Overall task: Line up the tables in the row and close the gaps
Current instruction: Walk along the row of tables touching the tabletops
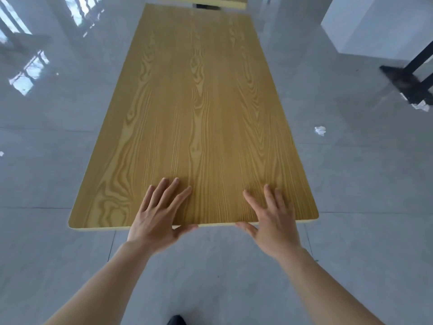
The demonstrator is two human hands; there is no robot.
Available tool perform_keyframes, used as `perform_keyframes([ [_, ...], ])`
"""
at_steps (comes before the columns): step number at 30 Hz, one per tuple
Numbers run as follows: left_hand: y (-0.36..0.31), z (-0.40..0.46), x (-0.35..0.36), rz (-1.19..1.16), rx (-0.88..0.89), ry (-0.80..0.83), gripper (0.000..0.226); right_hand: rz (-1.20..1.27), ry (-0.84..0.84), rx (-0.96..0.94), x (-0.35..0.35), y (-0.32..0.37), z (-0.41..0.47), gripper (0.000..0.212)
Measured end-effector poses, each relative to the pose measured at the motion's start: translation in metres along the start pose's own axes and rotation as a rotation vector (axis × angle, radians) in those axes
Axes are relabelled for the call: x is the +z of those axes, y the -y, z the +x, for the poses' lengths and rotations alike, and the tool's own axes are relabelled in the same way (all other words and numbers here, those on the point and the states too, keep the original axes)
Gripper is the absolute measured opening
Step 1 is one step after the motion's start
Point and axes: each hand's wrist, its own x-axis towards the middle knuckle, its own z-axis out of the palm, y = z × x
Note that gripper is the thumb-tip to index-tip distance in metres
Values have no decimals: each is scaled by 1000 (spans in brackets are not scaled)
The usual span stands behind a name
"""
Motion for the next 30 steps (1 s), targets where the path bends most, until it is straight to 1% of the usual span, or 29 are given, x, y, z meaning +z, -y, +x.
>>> perform_keyframes([
  [3,3,0,2,27,11,-2,95,-30,5,0,0,0,1,85],
  [7,4,1,5,-14,70,-65,95,-11,1,-6,6,-4,5,85],
  [11,12,11,12,4,134,-126,98,5,46,31,12,-7,20,96],
  [15,18,25,9,34,138,-103,95,39,35,69,12,-3,35,109],
  [18,24,37,9,45,146,-89,95,54,20,83,12,0,46,113],
  [22,34,51,5,11,152,-88,96,54,46,71,6,1,61,110],
  [26,47,67,3,-13,153,-96,98,53,82,70,-3,6,79,100],
  [30,60,86,0,-20,163,-92,99,56,95,73,-5,8,99,98],
])
